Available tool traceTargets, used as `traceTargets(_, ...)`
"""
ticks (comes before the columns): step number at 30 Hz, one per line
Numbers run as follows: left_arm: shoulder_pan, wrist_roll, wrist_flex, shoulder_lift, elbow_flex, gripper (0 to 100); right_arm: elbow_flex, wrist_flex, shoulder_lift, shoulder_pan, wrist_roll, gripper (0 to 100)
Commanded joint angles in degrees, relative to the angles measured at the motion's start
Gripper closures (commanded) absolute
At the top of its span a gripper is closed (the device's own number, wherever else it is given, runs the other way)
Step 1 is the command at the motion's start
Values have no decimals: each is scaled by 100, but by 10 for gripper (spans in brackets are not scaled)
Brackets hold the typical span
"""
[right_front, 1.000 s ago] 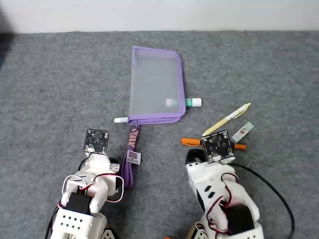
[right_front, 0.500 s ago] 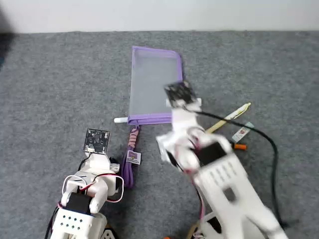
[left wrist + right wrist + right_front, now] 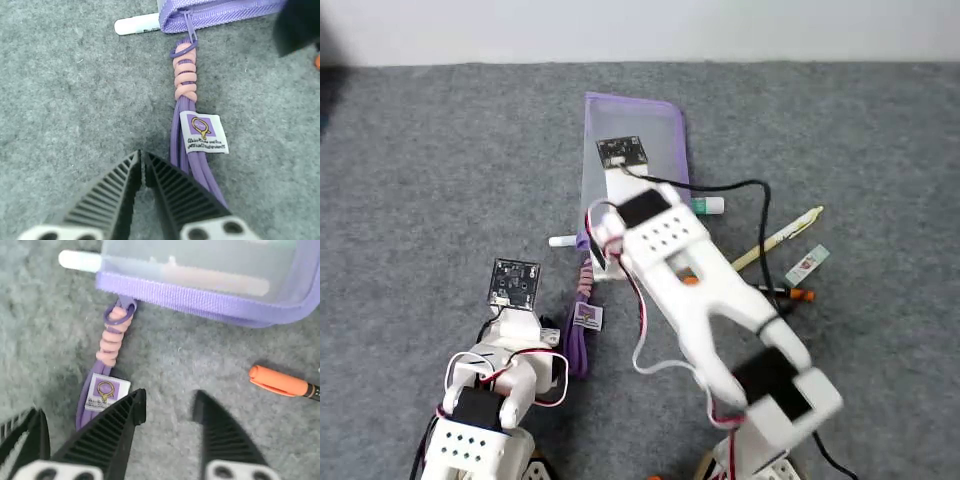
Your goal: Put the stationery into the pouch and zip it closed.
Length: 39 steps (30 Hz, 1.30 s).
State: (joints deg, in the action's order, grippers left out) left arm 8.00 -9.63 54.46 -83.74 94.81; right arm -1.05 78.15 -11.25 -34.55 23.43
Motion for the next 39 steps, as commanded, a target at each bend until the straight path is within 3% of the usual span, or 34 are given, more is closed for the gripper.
traceTargets(1,-44,-26,-114,-70,-66,986,-1020,233,-453,-171,167,765)
traceTargets(8,-44,-26,-114,-70,-66,986,-1732,189,-1156,-558,167,764)
traceTargets(29,-44,-26,-114,-70,-66,986,-1758,-769,-2229,-840,396,767)
traceTargets(32,-44,-26,-114,-70,-66,986,-1758,-760,-2448,-699,387,828)
traceTargets(36,-44,-26,-114,-70,-66,986,-1758,-673,-2536,-497,369,991)
traceTargets(39,-44,-26,-114,-70,-66,986,-1758,-303,-2527,-444,369,974)
